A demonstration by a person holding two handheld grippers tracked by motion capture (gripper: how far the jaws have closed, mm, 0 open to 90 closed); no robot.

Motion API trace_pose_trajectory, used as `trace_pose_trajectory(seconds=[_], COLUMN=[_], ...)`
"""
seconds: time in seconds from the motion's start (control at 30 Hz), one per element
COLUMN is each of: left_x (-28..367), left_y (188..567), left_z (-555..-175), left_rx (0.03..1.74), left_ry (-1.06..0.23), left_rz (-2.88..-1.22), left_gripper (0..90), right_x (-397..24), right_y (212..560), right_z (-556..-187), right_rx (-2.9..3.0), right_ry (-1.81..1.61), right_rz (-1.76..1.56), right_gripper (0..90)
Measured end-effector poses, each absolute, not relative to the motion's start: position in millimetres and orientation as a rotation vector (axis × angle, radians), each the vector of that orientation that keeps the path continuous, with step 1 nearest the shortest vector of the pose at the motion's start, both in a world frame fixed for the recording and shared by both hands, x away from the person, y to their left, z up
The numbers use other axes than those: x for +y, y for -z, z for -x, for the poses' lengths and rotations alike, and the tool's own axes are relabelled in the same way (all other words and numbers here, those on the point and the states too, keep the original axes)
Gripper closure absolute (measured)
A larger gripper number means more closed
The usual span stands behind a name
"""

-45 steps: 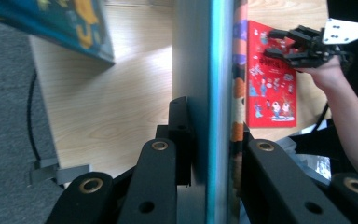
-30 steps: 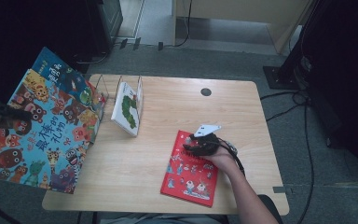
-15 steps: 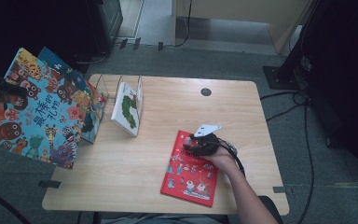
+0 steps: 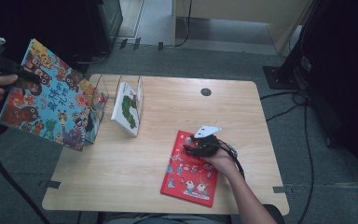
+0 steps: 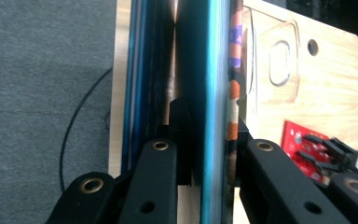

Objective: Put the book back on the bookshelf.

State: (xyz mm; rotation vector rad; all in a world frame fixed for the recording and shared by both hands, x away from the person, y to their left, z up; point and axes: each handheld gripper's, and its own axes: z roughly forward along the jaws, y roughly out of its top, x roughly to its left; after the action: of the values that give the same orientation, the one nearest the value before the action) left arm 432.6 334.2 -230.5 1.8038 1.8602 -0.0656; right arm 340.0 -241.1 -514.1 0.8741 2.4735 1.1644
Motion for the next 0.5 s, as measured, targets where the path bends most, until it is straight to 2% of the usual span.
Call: trace_pose_trajectory(seconds=[0.5], left_x=[306.0], left_y=[258.5], left_z=[-473.9], left_rx=[1.842], left_ry=[0.080], left_rz=[-1.901], left_gripper=[79.6], right_x=[-247.8], right_y=[517.7], right_z=[-324.5], right_rx=[2.424], right_ry=[-1.195], right_rz=[-0.911], right_gripper=[46.1])
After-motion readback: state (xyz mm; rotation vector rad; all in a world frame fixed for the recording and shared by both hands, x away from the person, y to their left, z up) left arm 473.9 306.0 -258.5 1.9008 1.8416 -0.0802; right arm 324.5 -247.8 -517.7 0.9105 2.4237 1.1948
